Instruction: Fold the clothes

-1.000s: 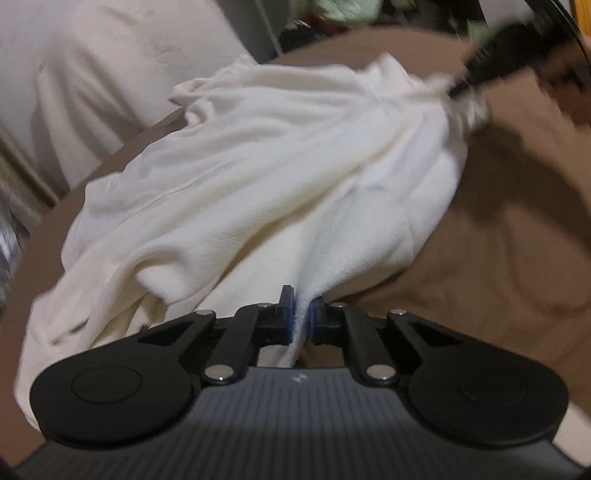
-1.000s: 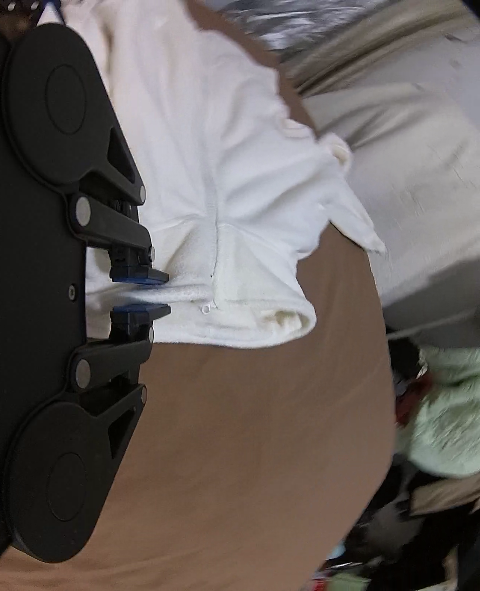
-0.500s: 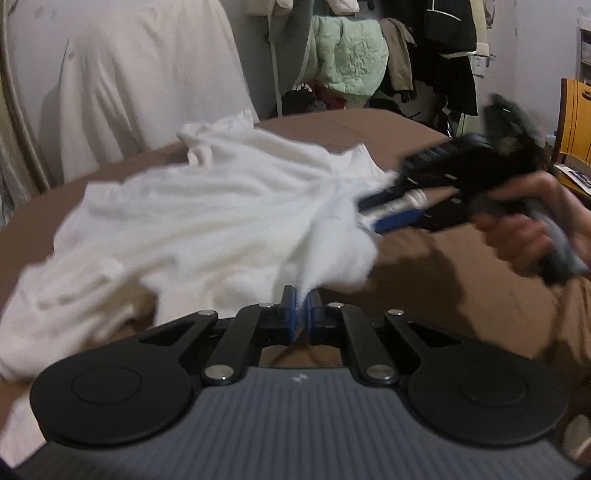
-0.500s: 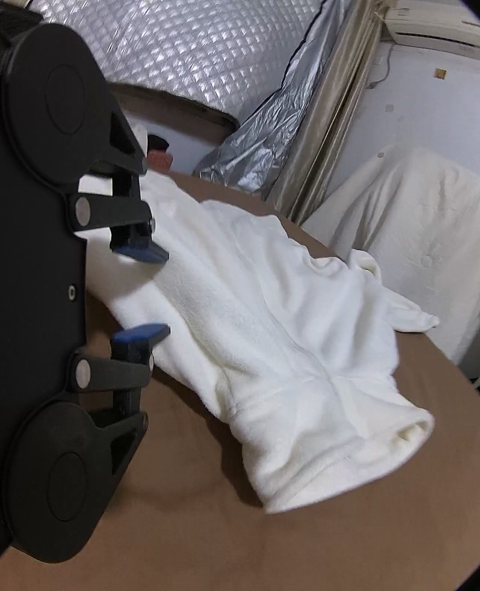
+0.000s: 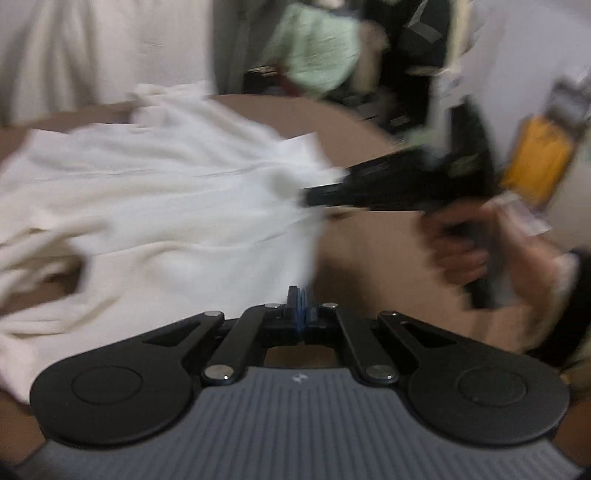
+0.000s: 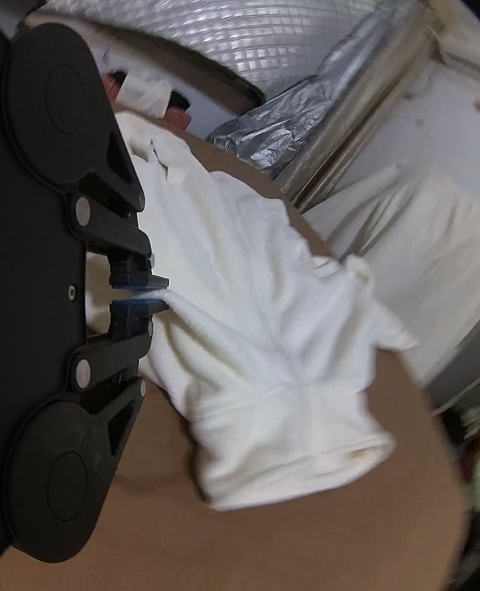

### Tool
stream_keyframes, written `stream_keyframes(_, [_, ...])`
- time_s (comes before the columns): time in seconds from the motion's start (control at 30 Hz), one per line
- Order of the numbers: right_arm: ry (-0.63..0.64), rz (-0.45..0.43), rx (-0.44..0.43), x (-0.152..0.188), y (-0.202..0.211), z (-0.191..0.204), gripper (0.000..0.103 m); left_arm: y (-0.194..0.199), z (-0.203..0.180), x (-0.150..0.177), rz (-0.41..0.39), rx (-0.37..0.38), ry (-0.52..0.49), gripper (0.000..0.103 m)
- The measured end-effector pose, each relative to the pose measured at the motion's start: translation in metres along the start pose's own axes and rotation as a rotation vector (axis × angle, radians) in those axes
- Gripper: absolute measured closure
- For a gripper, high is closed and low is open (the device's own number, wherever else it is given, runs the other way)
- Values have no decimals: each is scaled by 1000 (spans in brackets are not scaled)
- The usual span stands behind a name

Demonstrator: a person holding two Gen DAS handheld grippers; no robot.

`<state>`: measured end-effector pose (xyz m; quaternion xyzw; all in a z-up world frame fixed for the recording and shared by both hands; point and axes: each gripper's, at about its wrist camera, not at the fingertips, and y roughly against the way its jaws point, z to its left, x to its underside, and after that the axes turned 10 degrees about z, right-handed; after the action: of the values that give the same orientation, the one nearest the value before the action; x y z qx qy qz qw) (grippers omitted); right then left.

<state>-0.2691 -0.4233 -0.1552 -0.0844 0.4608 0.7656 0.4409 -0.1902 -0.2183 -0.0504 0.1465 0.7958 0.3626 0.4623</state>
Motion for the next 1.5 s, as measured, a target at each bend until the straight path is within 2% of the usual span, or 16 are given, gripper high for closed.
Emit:
stream_keyframes(0.1, [244,-45,163,8,29,34,101,0,-12,-8,20,90,20,103])
stream_keyframes(0.2, [350,-1,409,17,28,31,103,-18,-9,-4,105,-94,7,99])
stream_keyframes(0.27, [262,75,421,21,21,1,102,-17,11,0,122,-198,50,91])
stream_keyframes(0.33, [162,132,267,23,20,-17,102,-5,33,2,87,-290,82,69])
stream_keyframes(0.4, [125,138,189,22,18,-19,94,-9,40,3,84,-355,-42,20])
stream_keyframes(0.47, [99,128,152,16,15,-17,89,-23,40,5,136,-421,-212,5])
stream_keyframes(0.5, [81,124,130,10,13,-16,86,-38,37,8,209,-465,-317,5])
stream_keyframes(0.57, [29,106,55,2,11,-15,54,-63,34,17,304,-507,-458,5])
stream_keyframes(0.67, [-86,109,-64,-7,-6,-19,43,-93,36,27,372,-512,-539,8])
stream_keyframes(0.8, [-139,192,4,-9,-50,-22,37,-94,56,15,367,-419,-319,81])
stream_keyframes(0.83, [-103,215,55,-8,-59,-18,61,-87,58,10,336,-421,-293,88])
stream_keyframes(0.87, [-39,228,95,-7,-63,-11,87,-79,57,6,299,-427,-279,89])
stream_keyframes(0.97, [145,175,166,-9,-48,14,90,-61,53,-3,227,-422,-232,91])
stream_keyframes(1.13, [397,28,339,-12,8,55,92,-35,24,-13,195,-149,-150,91])
stream_keyframes(1.37, [341,197,408,16,-21,4,92,-111,14,25,440,-125,-17,90])
stream_keyframes(1.5, [436,201,475,28,-34,12,91,-75,44,9,387,5,126,78])
